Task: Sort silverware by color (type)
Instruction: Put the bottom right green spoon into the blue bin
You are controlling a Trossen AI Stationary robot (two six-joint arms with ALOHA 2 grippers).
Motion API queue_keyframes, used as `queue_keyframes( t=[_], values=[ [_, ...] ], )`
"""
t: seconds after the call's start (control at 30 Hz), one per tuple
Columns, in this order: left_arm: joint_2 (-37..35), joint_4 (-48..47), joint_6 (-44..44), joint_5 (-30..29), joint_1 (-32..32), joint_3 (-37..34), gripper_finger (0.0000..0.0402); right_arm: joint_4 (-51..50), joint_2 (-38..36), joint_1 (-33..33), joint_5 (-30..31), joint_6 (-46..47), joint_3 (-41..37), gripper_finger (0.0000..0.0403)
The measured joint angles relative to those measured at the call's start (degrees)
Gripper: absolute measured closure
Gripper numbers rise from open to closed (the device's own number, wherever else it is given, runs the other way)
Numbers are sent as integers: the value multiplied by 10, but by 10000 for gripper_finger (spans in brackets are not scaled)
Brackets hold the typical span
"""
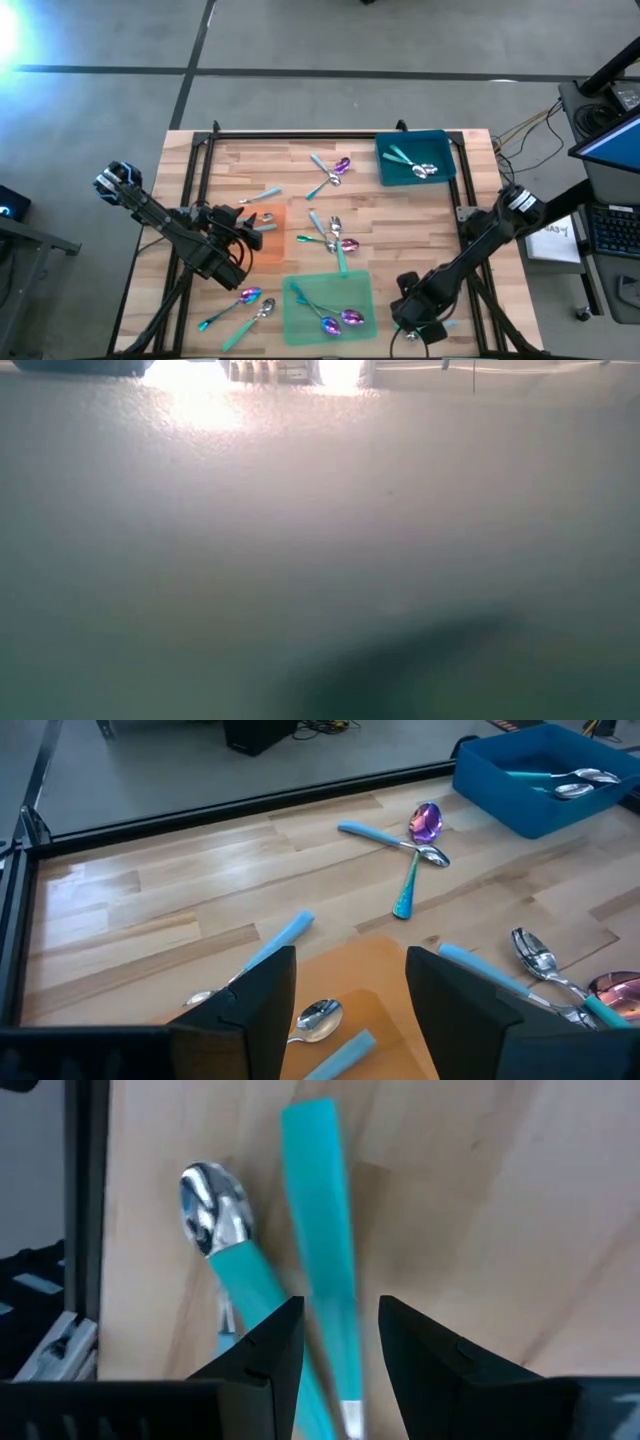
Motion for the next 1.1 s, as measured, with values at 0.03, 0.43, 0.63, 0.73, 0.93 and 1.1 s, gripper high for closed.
queue_keyframes(
  t=[0.03,0.43,0.63,0.73,0.93,1.1],
  values=[
    [0,0,0,0,0,0,226,2,3,2,-4,-1,0,282],
    [0,0,14,0,0,0,226,3,54,5,17,0,3,283],
    [0,0,15,0,0,0,226,3,53,5,23,0,2,290],
    [0,1,15,0,0,0,226,3,47,5,24,-1,2,290],
    [0,2,15,0,0,0,226,3,43,5,26,0,1,290],
    [0,5,15,0,0,0,226,4,37,5,18,-1,0,292]
  ],
)
